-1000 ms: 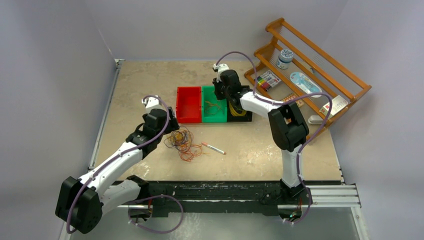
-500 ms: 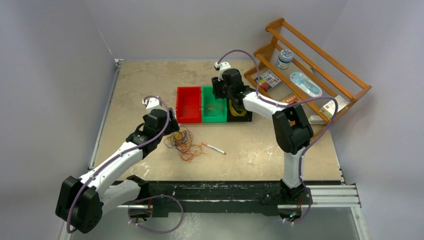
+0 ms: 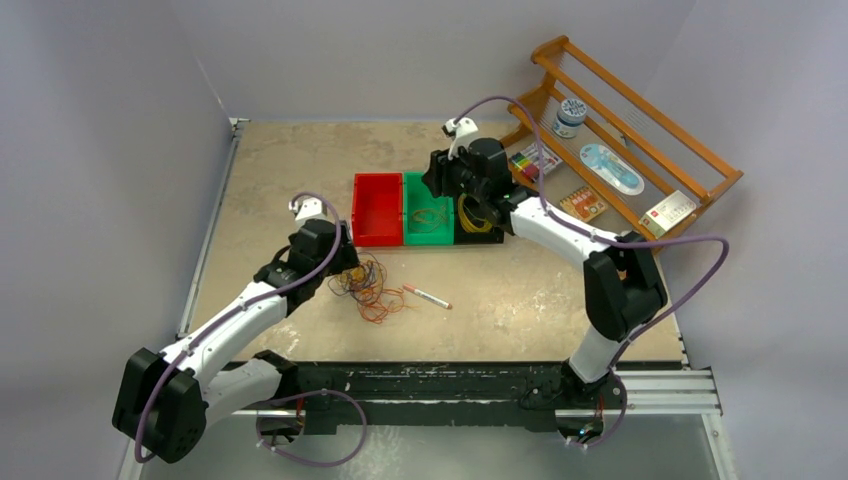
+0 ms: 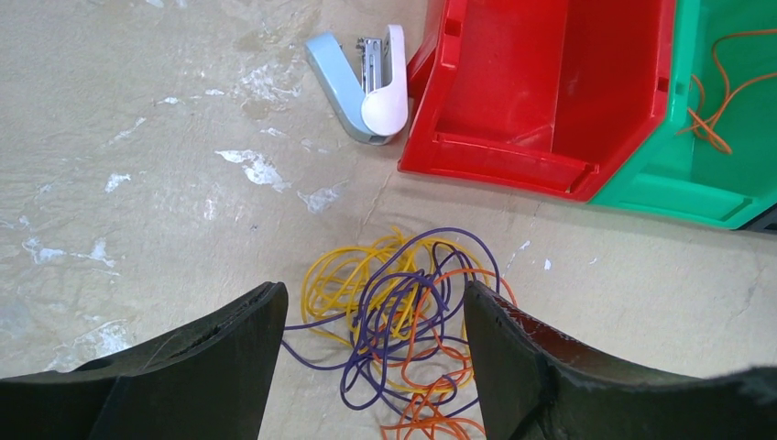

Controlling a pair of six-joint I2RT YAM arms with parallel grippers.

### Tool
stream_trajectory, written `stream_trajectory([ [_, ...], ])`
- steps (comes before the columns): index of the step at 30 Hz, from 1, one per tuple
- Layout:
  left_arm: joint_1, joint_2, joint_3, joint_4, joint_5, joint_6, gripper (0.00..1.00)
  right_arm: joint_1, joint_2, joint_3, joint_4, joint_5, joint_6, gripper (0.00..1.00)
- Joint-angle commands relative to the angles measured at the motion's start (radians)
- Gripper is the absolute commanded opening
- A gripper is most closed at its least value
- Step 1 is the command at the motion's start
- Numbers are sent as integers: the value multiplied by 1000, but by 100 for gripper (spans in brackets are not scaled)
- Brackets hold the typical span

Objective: Untangle the cables

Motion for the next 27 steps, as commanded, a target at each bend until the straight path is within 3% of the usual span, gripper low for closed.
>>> stream_trajectory([
  [1, 5, -3, 44, -32, 19, -15, 68, 3, -63, -54, 92, -27, 51, 54],
  [7, 5, 0, 20, -38, 71, -41, 61, 2, -101, -133, 155, -4, 121, 56],
  [16, 5, 30, -14, 11, 140, -57, 59, -1, -130, -178, 152, -124, 120, 61],
  [27, 5, 96, -41, 60, 132, -61, 60, 42, -117, -226, 90, -268, 98, 55],
])
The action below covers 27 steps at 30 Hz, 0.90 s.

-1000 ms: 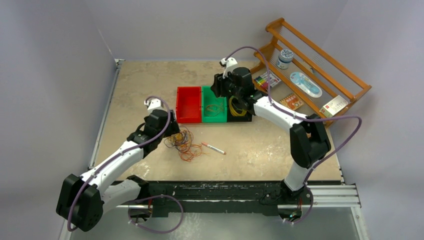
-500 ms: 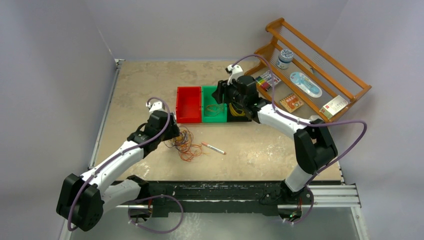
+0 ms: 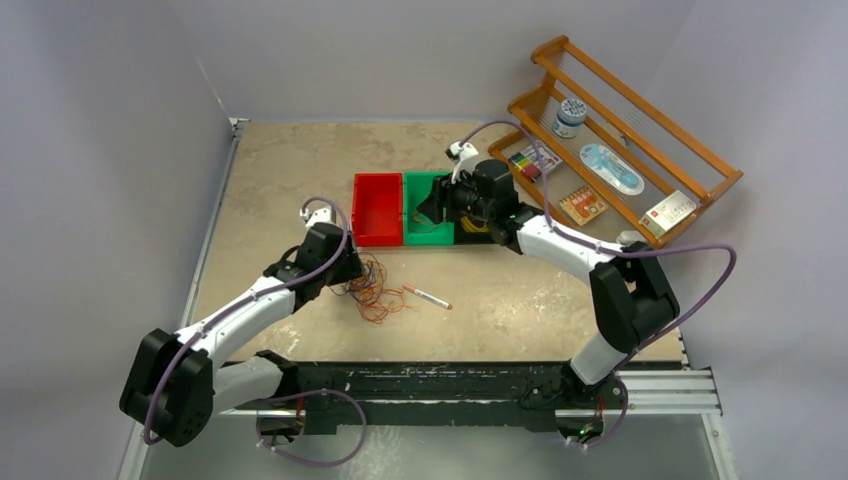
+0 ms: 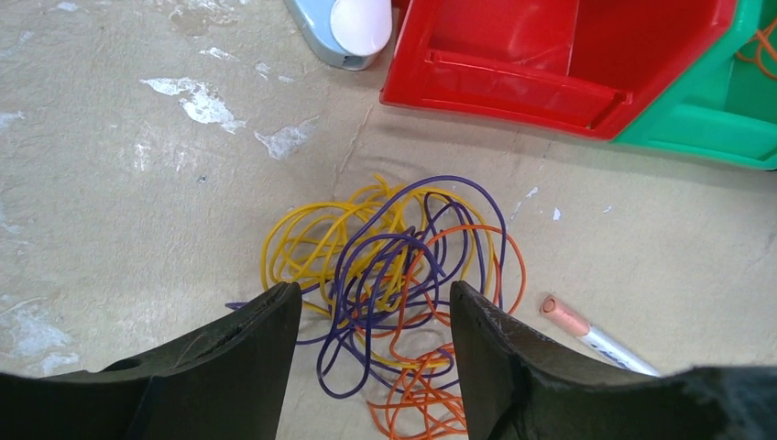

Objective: Untangle the cables

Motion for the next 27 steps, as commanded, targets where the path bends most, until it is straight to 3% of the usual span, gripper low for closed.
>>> stream_trajectory([
  [1, 5, 27, -21, 73, 12, -20, 59, 47, -23, -30, -3, -87, -35, 55],
  [10, 5, 43, -42, 91, -18, -25, 52, 207, 32, -50, -47, -98, -74, 51],
  [27, 5, 68, -74, 78, -129, -63, 26, 245, 131, -64, -73, -155, -93, 50],
])
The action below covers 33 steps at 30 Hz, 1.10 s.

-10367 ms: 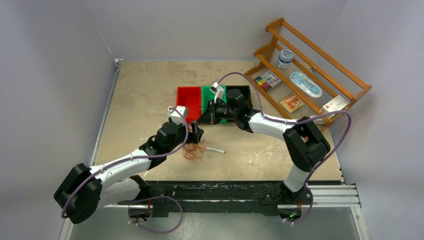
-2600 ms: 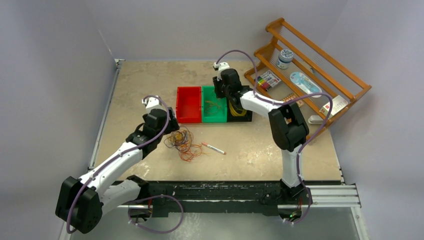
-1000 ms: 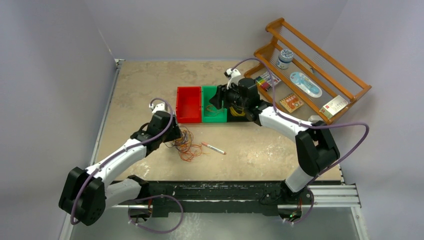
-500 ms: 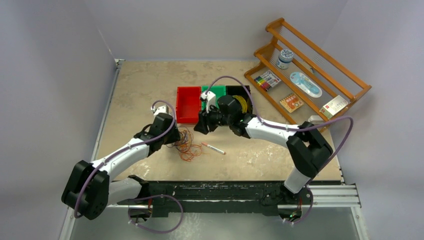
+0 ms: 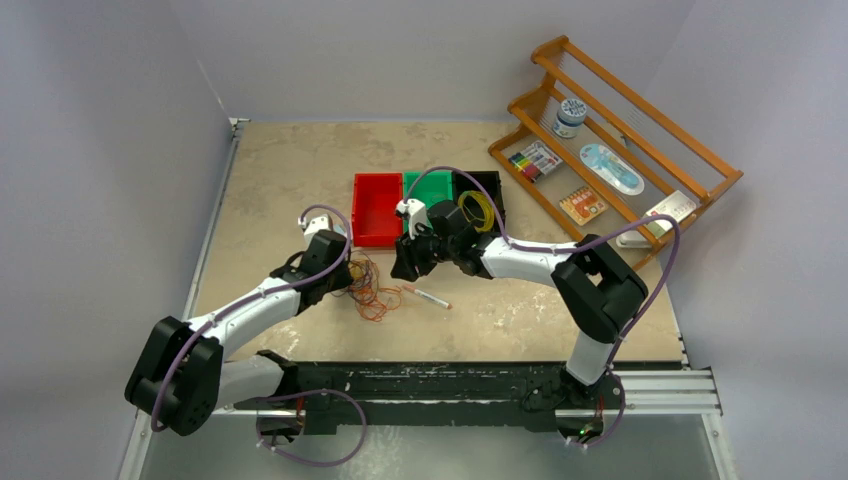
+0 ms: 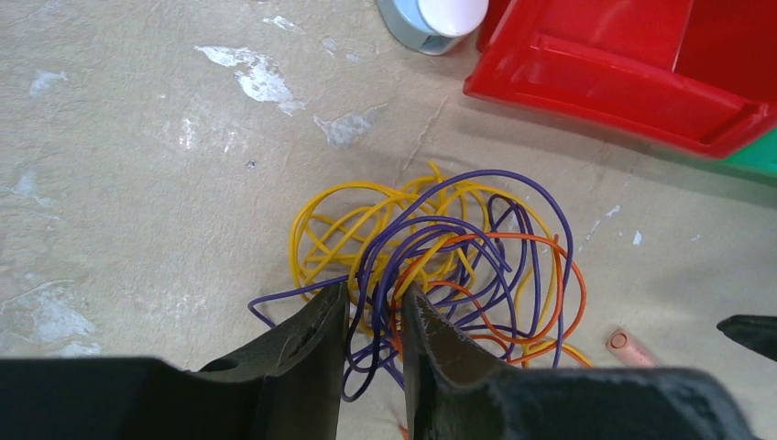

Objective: Untangle the cables

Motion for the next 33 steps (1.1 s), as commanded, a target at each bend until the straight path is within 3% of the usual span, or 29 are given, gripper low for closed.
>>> stream_trajectory([
  [1, 5, 9, -12, 17, -60, -34, 26, 12, 4, -4, 6, -65, -31, 51],
  [8, 5, 3, -16, 20, -69, -37, 25, 34, 36, 5, 8, -114, -61, 51],
  [20, 4, 2, -13, 21, -68, -31, 24, 49, 107, 36, -2, -47, -44, 49],
  [33, 5, -1, -14, 26, -69, -26, 24, 48, 81, 28, 28, -31, -27, 37],
])
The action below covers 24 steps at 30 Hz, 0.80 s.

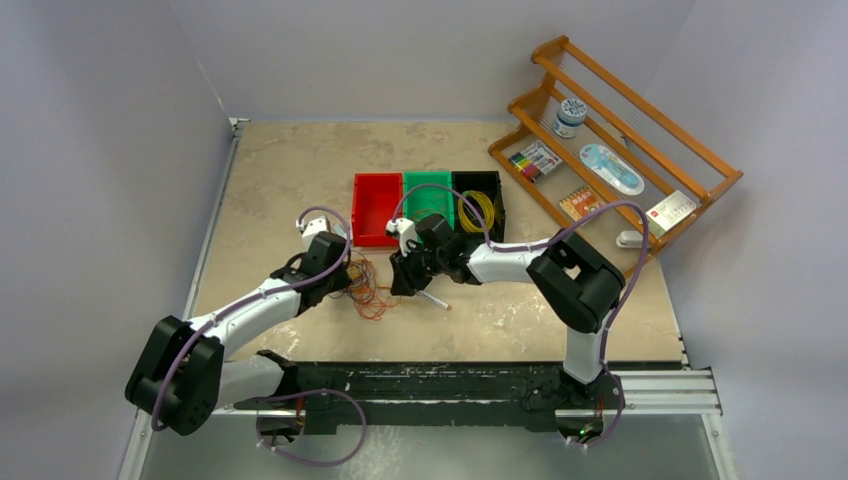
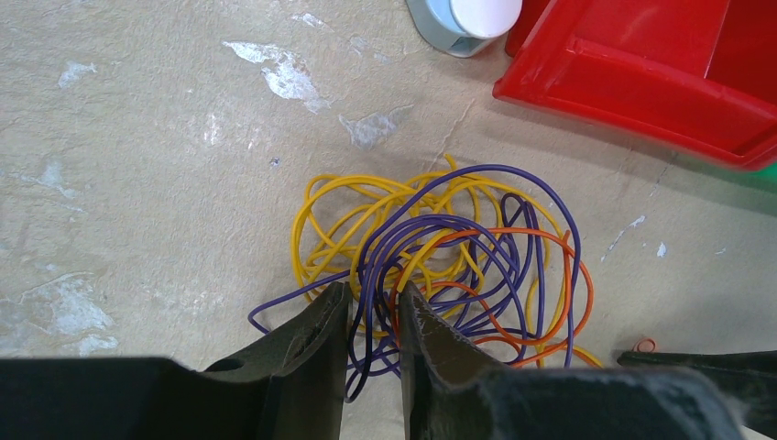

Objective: Untangle the cables

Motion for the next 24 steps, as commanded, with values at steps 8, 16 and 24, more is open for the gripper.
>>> stream_trajectory([
  [8, 5, -6, 4, 26, -24, -6, 24, 5, -44, 23, 43, 15, 5, 40],
  [16, 6, -4, 4, 26, -25, -6, 24, 5, -57, 17, 49, 19, 5, 37],
  [24, 5, 1, 7, 26, -25, -7, 24, 5, -64, 16, 49, 27, 4, 29],
])
